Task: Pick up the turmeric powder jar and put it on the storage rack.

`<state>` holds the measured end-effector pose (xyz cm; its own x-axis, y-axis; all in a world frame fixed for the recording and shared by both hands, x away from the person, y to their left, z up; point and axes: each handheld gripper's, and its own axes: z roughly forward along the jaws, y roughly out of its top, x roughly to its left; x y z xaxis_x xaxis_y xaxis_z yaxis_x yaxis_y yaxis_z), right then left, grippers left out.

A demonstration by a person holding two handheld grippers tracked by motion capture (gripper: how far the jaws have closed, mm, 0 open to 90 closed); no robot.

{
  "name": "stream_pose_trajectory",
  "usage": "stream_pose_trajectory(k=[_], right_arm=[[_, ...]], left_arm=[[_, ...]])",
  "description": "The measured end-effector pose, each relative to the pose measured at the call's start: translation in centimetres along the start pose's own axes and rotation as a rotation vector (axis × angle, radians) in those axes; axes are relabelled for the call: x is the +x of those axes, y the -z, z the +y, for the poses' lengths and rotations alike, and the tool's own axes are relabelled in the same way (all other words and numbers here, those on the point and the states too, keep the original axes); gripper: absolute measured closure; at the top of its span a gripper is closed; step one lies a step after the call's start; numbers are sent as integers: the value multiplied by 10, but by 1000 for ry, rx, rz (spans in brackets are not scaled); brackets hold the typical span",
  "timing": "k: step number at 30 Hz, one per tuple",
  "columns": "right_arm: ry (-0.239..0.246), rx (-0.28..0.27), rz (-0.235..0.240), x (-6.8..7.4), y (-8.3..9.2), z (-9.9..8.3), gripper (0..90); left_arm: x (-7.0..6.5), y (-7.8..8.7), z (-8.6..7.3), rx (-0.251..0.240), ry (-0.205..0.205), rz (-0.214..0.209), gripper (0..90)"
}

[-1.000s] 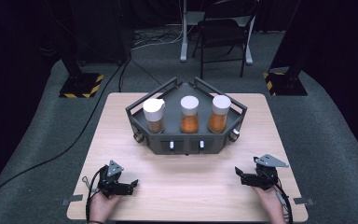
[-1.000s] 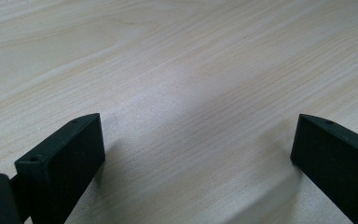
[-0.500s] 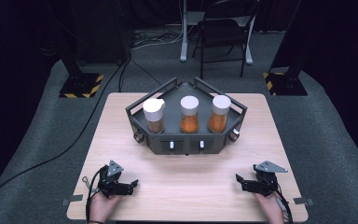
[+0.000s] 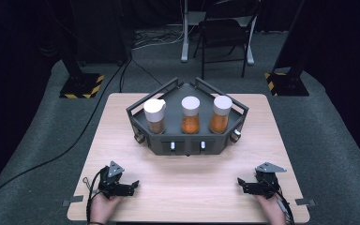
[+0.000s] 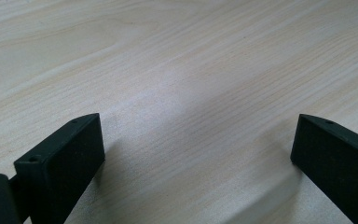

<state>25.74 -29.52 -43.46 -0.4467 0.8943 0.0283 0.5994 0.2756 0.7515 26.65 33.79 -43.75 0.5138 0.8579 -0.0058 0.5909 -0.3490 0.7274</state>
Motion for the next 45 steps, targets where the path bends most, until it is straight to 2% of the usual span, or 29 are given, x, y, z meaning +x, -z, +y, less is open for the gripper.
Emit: stream_pose_trajectory(k=[2, 12, 15, 23, 45], right_arm=[[33, 16, -24, 8, -1, 2, 69], [21, 22, -31, 8, -2, 4, 47], [18, 33, -32, 8, -3, 5, 0], [31, 38, -24, 8, -3, 6, 0], [26, 38, -23, 6, -2, 5, 0]], left_arm=[[0, 0, 0, 0, 0, 0, 24], [0, 0, 0, 0, 0, 0, 24], [0, 0, 0, 0, 0, 0, 23], [0, 0, 0, 0, 0, 0, 23], [0, 0, 0, 0, 2, -2, 22]])
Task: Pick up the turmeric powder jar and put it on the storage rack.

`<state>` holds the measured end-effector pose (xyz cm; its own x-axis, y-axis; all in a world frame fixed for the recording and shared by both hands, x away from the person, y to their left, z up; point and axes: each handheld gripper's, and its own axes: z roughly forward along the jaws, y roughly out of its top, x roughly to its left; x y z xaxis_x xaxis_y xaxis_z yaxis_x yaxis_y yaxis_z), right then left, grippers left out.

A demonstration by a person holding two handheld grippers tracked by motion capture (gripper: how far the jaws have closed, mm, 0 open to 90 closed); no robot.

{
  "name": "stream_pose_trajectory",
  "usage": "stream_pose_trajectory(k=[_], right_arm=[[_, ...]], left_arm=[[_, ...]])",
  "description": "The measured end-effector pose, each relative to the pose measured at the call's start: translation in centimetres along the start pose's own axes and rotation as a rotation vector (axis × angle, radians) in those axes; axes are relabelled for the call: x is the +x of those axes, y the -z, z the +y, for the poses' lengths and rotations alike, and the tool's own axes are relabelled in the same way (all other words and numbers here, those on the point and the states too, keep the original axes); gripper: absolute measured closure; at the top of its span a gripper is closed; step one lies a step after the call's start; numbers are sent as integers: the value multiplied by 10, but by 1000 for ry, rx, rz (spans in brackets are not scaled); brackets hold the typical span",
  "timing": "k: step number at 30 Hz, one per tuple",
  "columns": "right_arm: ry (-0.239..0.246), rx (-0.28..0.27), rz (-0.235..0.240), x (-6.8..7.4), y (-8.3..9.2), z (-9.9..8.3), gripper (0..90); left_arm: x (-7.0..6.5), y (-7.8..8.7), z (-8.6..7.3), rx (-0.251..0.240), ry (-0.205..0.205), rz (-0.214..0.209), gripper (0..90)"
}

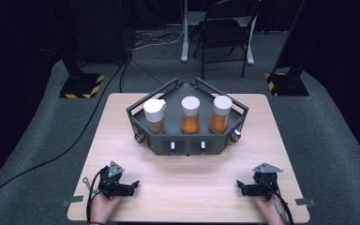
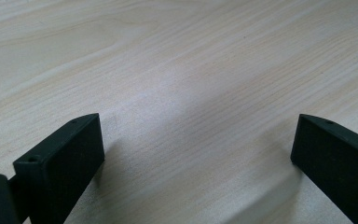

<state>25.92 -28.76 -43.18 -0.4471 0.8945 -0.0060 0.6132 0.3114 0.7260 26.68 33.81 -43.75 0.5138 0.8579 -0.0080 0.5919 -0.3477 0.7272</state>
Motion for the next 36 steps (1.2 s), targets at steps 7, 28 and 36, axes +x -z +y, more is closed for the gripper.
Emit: stream_pose_trajectory(k=[7, 28, 36], right_arm=[[0, 0, -3, 1, 0, 0, 0], [-6, 0, -9, 2, 0, 0, 0], [-6, 0, -9, 2, 0, 0, 0]], left_arm=[[0, 0, 0, -1, 1, 0, 22], [0, 0, 0, -1, 1, 0, 21], [0, 0, 0, -1, 1, 0, 21]])
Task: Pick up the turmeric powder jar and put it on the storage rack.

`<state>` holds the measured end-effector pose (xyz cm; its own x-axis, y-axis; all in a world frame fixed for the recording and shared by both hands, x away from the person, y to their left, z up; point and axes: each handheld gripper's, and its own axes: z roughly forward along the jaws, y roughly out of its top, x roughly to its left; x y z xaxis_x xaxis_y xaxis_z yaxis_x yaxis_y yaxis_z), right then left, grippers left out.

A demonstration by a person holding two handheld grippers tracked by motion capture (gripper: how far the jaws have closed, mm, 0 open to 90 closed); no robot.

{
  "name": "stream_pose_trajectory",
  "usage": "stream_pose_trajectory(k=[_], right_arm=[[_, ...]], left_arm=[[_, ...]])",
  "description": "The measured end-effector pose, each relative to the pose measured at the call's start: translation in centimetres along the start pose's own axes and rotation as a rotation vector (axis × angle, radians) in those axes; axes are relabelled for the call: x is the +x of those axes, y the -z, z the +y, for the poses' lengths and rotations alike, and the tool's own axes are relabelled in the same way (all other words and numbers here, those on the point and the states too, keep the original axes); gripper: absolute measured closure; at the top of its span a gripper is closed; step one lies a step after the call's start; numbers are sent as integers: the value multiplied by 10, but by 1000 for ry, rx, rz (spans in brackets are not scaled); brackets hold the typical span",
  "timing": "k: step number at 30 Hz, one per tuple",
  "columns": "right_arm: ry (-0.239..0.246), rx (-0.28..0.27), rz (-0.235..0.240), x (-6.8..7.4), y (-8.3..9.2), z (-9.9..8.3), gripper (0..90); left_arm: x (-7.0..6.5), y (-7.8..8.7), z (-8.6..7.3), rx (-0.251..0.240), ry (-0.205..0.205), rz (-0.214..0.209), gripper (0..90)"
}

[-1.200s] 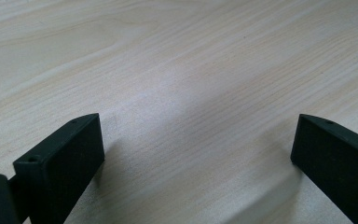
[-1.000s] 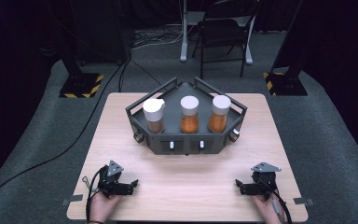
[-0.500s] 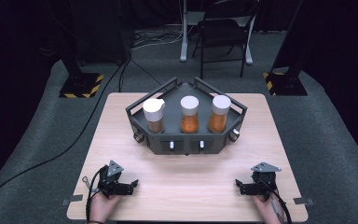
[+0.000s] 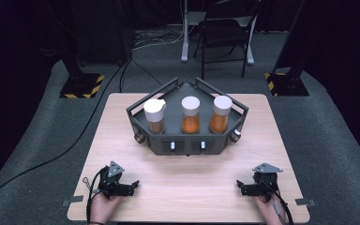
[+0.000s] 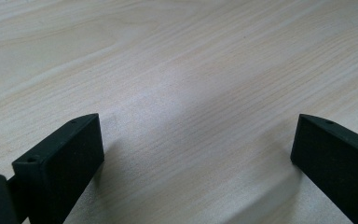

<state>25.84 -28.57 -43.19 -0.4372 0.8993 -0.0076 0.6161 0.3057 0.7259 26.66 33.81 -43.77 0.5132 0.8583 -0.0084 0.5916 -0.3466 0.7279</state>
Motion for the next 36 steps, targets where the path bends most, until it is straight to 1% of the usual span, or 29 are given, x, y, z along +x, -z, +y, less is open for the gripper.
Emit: stream_pose_trajectory(k=[36], right_arm=[[-6, -1, -6, 0, 0, 0, 0]], left_arm=[[0, 0, 0, 2, -4, -3, 21]])
